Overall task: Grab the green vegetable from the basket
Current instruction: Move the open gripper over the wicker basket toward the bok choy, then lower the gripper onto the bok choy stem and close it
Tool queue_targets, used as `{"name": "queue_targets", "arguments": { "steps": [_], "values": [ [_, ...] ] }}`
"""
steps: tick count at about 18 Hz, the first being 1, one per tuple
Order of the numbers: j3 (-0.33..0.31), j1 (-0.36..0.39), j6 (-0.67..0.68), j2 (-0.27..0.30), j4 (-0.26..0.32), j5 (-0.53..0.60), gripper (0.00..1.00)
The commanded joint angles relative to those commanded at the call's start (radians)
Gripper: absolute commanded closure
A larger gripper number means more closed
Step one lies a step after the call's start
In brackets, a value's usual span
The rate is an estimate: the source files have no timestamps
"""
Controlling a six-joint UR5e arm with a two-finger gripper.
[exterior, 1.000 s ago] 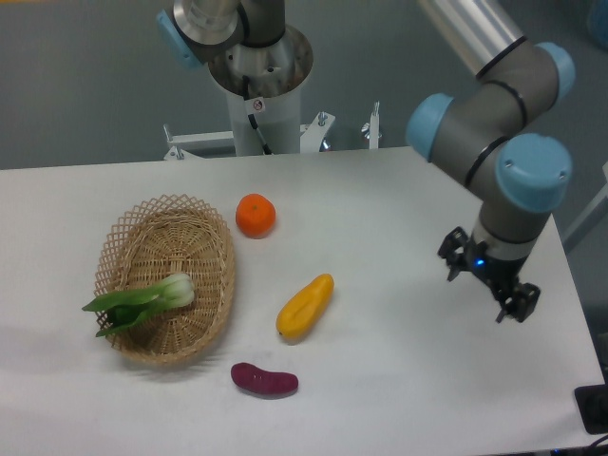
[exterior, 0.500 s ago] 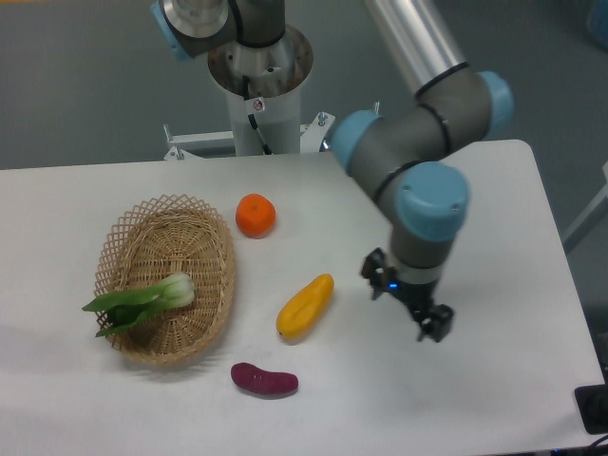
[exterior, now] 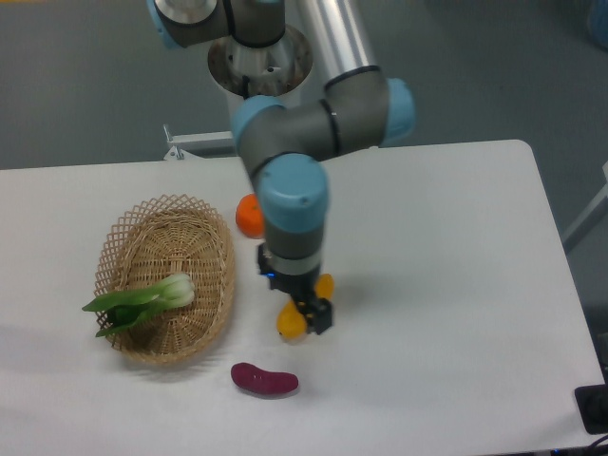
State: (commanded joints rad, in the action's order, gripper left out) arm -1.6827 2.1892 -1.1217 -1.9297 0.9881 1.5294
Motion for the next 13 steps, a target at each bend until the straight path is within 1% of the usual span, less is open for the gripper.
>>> {"name": "queue_targets", "arguments": {
  "steps": [2,4,7,11,13],
  "values": [
    [-0.009,-0.035,0.06,0.0,-0.019,0.0,0.0],
    [-0.022,-0.068,0.095,-0.002,-0.019,0.0,0.0],
    [-0.057,-0.114,0.12,-0.003,-0.02,0.0,0.0],
    [-0.092,-0.149,0.131,-0.017,-0.022,-0.008,0.0],
    [-0.094,-0.155,0.143,-0.029,-0.022,-0.035,0.0]
  ]
}}
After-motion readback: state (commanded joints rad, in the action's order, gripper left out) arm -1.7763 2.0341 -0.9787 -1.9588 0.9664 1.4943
